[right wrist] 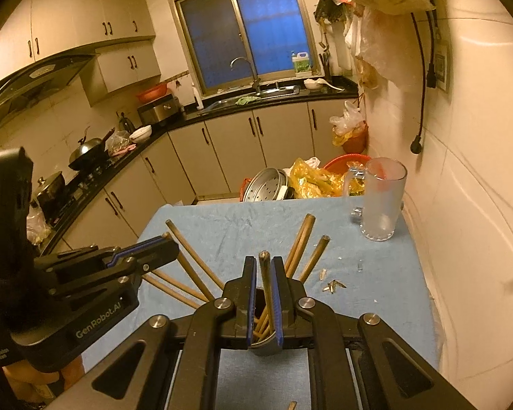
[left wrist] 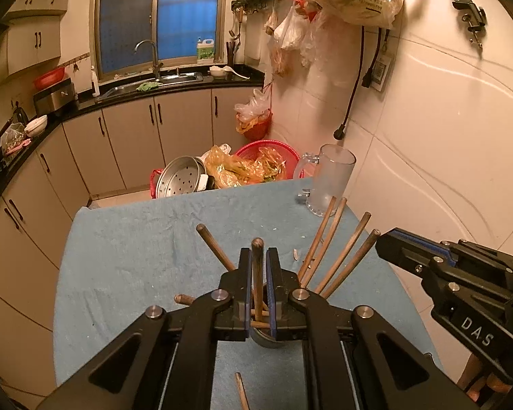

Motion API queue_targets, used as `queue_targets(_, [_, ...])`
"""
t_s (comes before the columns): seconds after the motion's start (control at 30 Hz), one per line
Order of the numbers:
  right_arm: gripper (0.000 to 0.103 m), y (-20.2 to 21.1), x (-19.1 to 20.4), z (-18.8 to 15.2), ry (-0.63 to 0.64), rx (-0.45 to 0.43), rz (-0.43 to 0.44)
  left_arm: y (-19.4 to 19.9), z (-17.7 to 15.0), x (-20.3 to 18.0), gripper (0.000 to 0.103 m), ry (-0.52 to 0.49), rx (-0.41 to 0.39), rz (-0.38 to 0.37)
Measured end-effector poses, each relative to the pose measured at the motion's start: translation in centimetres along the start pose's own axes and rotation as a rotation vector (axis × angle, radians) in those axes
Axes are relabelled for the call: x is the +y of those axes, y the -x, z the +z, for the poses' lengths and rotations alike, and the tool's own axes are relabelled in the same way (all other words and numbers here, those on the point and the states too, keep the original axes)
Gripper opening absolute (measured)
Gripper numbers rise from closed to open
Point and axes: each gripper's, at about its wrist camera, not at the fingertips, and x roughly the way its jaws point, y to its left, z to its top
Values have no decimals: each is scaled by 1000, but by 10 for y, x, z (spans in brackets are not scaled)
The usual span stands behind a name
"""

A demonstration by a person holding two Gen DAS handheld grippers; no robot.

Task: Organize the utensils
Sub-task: 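Open the right tool into the cup while the left tool releases its chopstick, then move both open tools back toward the last loose chopsticks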

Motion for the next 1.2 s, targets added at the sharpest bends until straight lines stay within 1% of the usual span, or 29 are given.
queue_targets(0.03, [15, 2, -1, 0, -7, -3, -5, 3, 0, 0, 11, -1, -5, 0])
queue_targets(0.1, [19, 7, -1, 0, -18, -10, -15, 7, -2, -2, 26, -6, -15, 9])
queue_targets(0.13, [23, 11, -1, -1, -22, -15, -25, 10, -2, -2, 41, -4, -23, 15])
queue_targets(0.17, [26, 13, -1, -1, -24, -17, -33, 13, -2, -2, 54, 0, -30, 21])
queue_targets(0.2, [27, 16, -2, -2, -27, -19, -42, 17, -4, -1, 56, 7, -42, 28])
queue_targets(0.27, [30, 23, -3, -7, -26, -18, -55, 23, -5, 1, 57, 16, -51, 29])
queue_targets(0.4, [32, 33, -5, -17, -30, -7, -76, 31, -14, 4, 60, 10, -30, 46])
queue_targets(0.5, [34, 38, -9, -28, -50, 12, -87, 38, -24, 8, 65, 20, -21, 55])
queue_targets(0.63, [36, 41, -11, -43, -71, 42, -95, 47, -41, 14, 66, 35, -4, 68])
queue_targets(0.83, [42, 39, -13, -69, -89, 91, -102, 57, -70, 22, 66, 19, 21, 101])
queue_targets(1.0, [43, 36, -14, -91, -93, 137, -107, 53, -91, 32, 66, 32, 71, 122])
queue_targets(1.2, [43, 26, -16, -120, -125, 198, -114, 39, -119, 38, 66, 22, 127, 153])
